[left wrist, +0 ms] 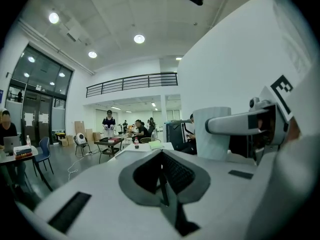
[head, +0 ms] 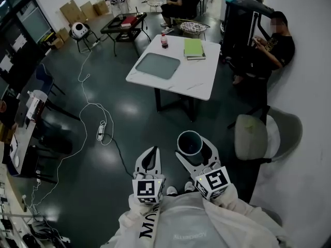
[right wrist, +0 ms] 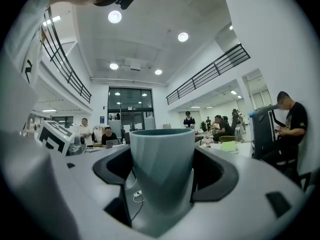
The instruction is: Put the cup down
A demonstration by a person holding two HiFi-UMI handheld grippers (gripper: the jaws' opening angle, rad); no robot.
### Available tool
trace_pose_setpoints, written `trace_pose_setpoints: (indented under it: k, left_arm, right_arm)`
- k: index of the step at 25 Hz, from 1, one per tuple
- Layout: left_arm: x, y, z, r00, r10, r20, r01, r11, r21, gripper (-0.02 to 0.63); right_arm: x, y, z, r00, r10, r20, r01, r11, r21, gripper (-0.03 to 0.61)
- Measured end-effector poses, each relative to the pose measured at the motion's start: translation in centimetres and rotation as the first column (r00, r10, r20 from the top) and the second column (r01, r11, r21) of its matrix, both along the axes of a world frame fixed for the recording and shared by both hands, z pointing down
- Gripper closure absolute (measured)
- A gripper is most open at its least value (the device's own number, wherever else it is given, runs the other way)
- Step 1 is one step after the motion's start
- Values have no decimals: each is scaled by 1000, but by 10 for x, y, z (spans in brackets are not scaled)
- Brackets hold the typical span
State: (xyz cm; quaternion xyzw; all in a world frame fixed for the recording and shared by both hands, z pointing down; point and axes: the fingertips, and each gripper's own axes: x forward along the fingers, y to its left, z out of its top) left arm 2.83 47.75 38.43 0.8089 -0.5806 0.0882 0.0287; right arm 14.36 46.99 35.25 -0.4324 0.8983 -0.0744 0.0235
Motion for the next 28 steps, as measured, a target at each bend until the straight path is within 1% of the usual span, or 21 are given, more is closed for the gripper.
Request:
trace_pose_setpoints:
  k: [6, 12, 15, 19, 28]
  left_arm:
    - [8, -11, 2, 1000, 4, 4, -4, 1000, -16, 601]
    - [21, -24, 5, 1000, -1, 10, 1, 1000, -18, 601]
    - [33, -28, 5, 1000, -1, 16, 1, 1000, -9, 601]
    - [48, -29, 6, 999, 16, 36, -16, 1000, 1, 601]
    - [60, -52, 12, 999, 37, 29, -38, 999, 11, 601]
  right_arm:
    - [3, -12, -1, 1000, -22, 17, 22, 1000, -6, 202]
    - [19, -25, 1, 999, -28, 24, 28, 1000, -1, 201]
    - [30, -30, 1, 999, -27, 27, 27, 1000, 6, 201]
    - [43, -34, 7, 999, -23, 42, 23, 1000, -7, 201]
    - [54, -52, 14, 999, -8, 35, 8, 1000, -3, 201]
